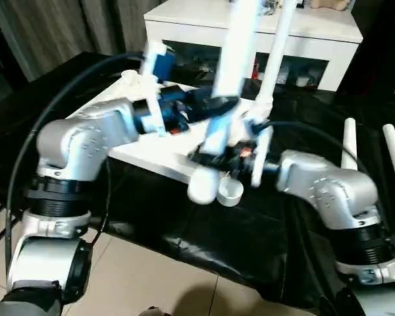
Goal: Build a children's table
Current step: Pick table leg, then insert table leg to table base
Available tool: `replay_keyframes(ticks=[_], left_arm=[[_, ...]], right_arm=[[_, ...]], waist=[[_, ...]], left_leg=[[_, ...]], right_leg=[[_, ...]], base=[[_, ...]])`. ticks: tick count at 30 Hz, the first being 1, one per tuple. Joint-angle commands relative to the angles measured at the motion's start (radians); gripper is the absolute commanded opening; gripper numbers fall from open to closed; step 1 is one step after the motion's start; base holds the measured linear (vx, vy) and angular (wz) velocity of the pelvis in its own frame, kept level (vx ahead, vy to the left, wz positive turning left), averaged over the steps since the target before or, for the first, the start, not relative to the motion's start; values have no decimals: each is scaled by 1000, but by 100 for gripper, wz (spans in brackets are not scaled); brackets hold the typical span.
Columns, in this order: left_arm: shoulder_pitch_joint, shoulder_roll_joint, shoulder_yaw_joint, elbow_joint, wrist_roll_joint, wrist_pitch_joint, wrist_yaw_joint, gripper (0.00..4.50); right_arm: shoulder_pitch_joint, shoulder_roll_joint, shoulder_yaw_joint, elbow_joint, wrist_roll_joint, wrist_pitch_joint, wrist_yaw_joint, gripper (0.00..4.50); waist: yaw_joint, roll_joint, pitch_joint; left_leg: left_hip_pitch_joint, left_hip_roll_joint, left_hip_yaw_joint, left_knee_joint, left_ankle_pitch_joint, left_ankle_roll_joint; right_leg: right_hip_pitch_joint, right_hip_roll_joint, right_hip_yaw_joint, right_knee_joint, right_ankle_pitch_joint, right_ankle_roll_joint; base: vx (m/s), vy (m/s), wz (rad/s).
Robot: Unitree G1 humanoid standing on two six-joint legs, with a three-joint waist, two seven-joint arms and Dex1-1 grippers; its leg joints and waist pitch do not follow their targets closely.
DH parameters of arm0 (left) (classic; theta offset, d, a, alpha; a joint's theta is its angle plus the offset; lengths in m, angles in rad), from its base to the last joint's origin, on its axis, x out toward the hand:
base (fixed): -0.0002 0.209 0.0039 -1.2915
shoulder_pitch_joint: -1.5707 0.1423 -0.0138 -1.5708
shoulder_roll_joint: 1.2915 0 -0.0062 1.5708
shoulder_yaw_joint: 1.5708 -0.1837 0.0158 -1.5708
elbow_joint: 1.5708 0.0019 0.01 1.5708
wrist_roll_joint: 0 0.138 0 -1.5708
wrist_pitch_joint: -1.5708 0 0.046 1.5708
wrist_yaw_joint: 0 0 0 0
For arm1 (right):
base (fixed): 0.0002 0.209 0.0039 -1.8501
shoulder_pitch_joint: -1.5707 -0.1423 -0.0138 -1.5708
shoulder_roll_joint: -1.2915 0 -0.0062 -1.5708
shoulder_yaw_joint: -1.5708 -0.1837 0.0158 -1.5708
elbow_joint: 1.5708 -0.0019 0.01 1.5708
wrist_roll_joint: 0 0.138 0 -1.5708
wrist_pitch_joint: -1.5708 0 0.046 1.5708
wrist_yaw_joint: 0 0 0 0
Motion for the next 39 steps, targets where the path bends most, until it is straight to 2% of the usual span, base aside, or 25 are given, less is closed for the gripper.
replay_keyframes(ticks=[1, 4, 6, 7, 9, 11, 14, 16, 18, 19, 20, 21, 22, 23, 25, 26, 27, 30, 31, 33, 34, 35, 36, 37, 39], left_arm=[[-23, 23, 14, 55, 59, -87, 14, 334], [-14, 64, -16, 118, 140, -205, -26, 364], [53, 173, -209, 175, 325, -403, -190, 372], [54, 174, -212, 175, 328, -405, -191, 372], [77, 196, -326, 221, 424, -498, -240, 372], [85, 181, -386, 269, 470, -561, -264, 372], [67, 136, -456, 414, 556, -689, -279, 344], [27, 103, -484, 567, 625, -812, -283, 337], [-7, 81, -507, 679, 678, -893, -278, 310], [-13, 78, -514, 696, 690, -903, -273, 298], [-30, 72, -533, 742, 722, -937, -262, 291], [-43, 65, -543, 774, 738, -954, -249, 291], [-52, 61, -549, 795, 746, -964, -240, 286], [-71, 54, -561, 834, 763, -979, -216, 276], [-91, 43, -565, 885, 782, -1009, -199, 246], [-115, 29, -561, 940, 799, -1036, -188, 246], [-131, 19, -556, 977, 810, -1054, -182, 229], [-161, 7, -564, 1043, 852, -1082, -151, 206], [-170, 3, -571, 1064, 869, -1089, -127, 202], [-181, -8, -581, 1094, 890, -1089, -98, 182], [-187, -15, -585, 1109, 903, -1093, -83, 169], [-189, -17, -587, 1115, 909, -1096, -77, 169], [-193, -26, -594, 1134, 928, -1098, -57, 161], [-196, -31, -596, 1146, 939, -1100, -46, 157], [-197, -34, -600, 1155, 949, -1097, -40, 144]], right_arm=[[-1, -11, -45, 28, -34, -42, -56, 186], [2, -36, -67, 79, -110, -117, -133, 186], [26, -92, -48, 122, -225, -236, -184, 186], [26, -92, -48, 122, -226, -238, -184, 186], [49, -103, -49, 113, -251, -267, -201, 186], [74, -103, -53, 88, -261, -289, -209, 186], [134, -112, -47, 18, -272, -315, -199, 186], [183, -120, -47, -45, -253, -297, -194, 185], [222, -129, -40, -102, -230, -277, -176, 185], [229, -132, -39, -114, -227, -273, -170, 185], [249, -138, -37, -143, -220, -268, -156, 185], [262, -143, -39, -164, -212, -259, -150, 185], [270, -145, -41, -179, -206, -253, -146, 185], [283, -150, -46, -203, -196, -241, -142, 185], [295, -155, -51, -225, -189, -233, -140, 185], [310, -163, -59, -254, -178, -218, -138, 185], [319, -168, -64, -273, -170, -208, -137, 185], [342, -184, -75, -319, -149, -180, -133, 185], [351, -189, -77, -336, -144, -171, -133, 185], [367, -196, -82, -363, -139, -157, -135, 185], [372, -198, -85, -373, -136, -150, -137, 185], [374, -199, -86, -377, -135, -147, -138, 185], [382, -200, -89, -391, -131, -140, -144, 185], [386, -202, -90, -399, -128, -135, -148, 185], [390, -202, -91, -406, -126, -132, -151, 185]], waist=[[2, 5, -74], [2, 4, -72], [3, 6, -74], [-1, 11, -73], [0, 9, -77], [-3, 21, -81], [0, 24, -87], [-3, 32, -89], [-6, 27, -85], [-8, 47, -83], [-12, 35, -80], [-16, 43, -80], [-16, 37, -78], [-18, 50, -79], [-26, 47, -78], [-32, 68, -77], [-37, 54, -77], [-44, 58, -78], [-50, 74, -77], [-59, 81, -76], [-64, 77, -77], [-67, 86, -78], [-70, 80, -77], [-73, 90, -75], [-76, 92, -77]], left_leg=[[23, 30, -15, -69, -239, -57], [22, 30, -17, -71, -238, -64], [25, 31, -19, -73, -235, -75], [25, 32, -18, -75, -246, -83], [28, 31, -15, -71, -228, -76], [26, 31, -14, -69, -211, -68], [21, 31, -14, -63, -169, -46], [21, 29, -17, -61, -176, -28], [18, 27, -16, -62, -198, -15], [20, 28, -17, -62, -211, -19], [24, 31, -16, -64, -241, -18], [24, 29, -16, -64, -245, -15], [23, 28, -15, -63, -244, -9], [24, 29, -16, -62, -241, -9], [22, 29, -16, -63, -235, -4], [25, 27, -17, -60, -244, -5], [26, 28, -16, -61, -257, 1], [23, 26, -18, -62, -247, 10], [26, 28, -19, -62, -257, 12], [25, 26, -22, -62, -269, 15], [24, 24, -22, -61, -264, 21], [25, 23, -22, -59, -262, 24], [23, 23, -21, -58, -255, 33], [25, 23, -20, -57, -259, 39], [22, 20, -20, -55, -249, 48]], right_leg=[[47, -65, 37, -76, -184, -187], [43, -67, 37, -86, -214, -164], [41, -68, 39, -86, -229, -138], [41, -66, 40, -84, -234, -121], [43, -66, 41, -80, -180, -137], [46, -65, 40, -68, -114, -165], [55, -65, 37, -62, 16, -203], [63, -66, 36, -60, 55, -216], [68, -69, 37, -69, -6, -213], [64, -70, 37, -72, -34, -211], [64, -70, 38, -79, -83, -214], [64, -69, 38, -81, -100, -214], [66, -70, 40, -84, -129, -210], [65, -70, 40, -83, -140, -210], [64, -71, 39, -87, -175, -213], [62, -69, 39, -89, -196, -211], [64, -66, 38, -95, -204, -208], [68, -67, 37, -97, -202, -207], [66, -63, 35, -101, -200, -205], [69, -65, 33, -99, -202, -213], [71, -66, 33, -100, -205, -215], [69, -66, 33, -100, -211, -216], [71, -66, 33, -104, -220, -216], [67, -64, 32, -109, -242, -210], [70, -65, 32, -111, -264, -201]], base=[[0, 0, 0], [0, 0, 0], [0, 0, 0], [0, 0, 0], [0, 0, 0], [0, 0, 0], [0, 0, 0], [0, 0, 0], [0, 0, 0], [0, 0, 0], [0, 0, 0], [0, 0, 0], [0, 0, 0], [0, 0, 0], [0, 0, 0], [0, 0, 0], [0, 0, 0], [0, 0, 0], [0, 0, 0], [0, 0, 0], [0, 0, 0], [0, 0, 0], [0, 0, 0], [0, 0, 0], [0, 0, 0]])
